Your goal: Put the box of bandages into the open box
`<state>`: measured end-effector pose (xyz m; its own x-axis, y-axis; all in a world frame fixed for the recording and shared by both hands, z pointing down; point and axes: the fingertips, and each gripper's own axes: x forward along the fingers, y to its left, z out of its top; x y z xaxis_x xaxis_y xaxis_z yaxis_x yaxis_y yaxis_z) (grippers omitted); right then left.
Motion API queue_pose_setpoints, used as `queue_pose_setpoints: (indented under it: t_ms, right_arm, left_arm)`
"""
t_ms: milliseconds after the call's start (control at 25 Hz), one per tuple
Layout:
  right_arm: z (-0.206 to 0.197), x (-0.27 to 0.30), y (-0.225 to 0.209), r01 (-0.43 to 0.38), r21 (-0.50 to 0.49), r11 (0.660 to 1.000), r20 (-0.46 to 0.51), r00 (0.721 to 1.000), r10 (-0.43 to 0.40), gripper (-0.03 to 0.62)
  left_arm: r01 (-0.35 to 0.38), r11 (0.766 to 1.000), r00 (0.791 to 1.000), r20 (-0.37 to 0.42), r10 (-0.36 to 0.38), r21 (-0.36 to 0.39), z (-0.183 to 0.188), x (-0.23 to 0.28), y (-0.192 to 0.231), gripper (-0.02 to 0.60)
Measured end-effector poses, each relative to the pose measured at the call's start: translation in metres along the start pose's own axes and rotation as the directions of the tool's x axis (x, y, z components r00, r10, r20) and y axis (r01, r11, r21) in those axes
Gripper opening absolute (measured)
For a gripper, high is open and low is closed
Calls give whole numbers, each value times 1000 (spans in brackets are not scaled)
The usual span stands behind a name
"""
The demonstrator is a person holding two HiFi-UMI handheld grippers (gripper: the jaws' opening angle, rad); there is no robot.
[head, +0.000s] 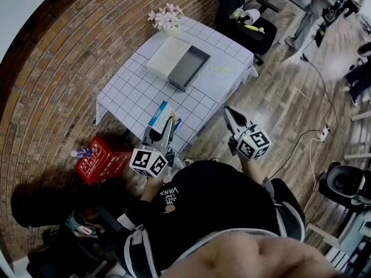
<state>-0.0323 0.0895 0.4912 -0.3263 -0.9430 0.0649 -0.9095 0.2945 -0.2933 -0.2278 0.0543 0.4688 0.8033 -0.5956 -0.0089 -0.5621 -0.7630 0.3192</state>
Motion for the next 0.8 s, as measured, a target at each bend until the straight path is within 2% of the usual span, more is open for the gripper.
queue_pose_setpoints:
  t_ms: [120, 280, 400, 600, 800]
  right_arm:
    - [-2, 6, 4, 11, 11, 1000, 9, 1000, -12, -3]
    - [2, 8, 10, 1, 73, 997, 84, 996, -7, -3]
    - [3, 9, 12, 18, 68, 998, 111, 993, -26, -3]
    - [2, 10, 12, 27, 53, 998, 102, 994, -33, -3]
    - [7, 22, -3, 24, 34, 999, 86, 996, -27, -3]
  left_arm:
    - [12, 1000, 1000, -6, -12, -4, 0, -2, 9, 77]
    - [44, 999, 999, -18, -44, -15, -2, -4, 18, 77]
    - [70, 997, 997, -28, -71, -21, -5, -3, 24, 77]
    - [82, 996, 996, -37, -83, -30, -8, 2, 26, 76]
    - [59, 998, 998, -30, -60, -27, -5, 12, 31, 77]
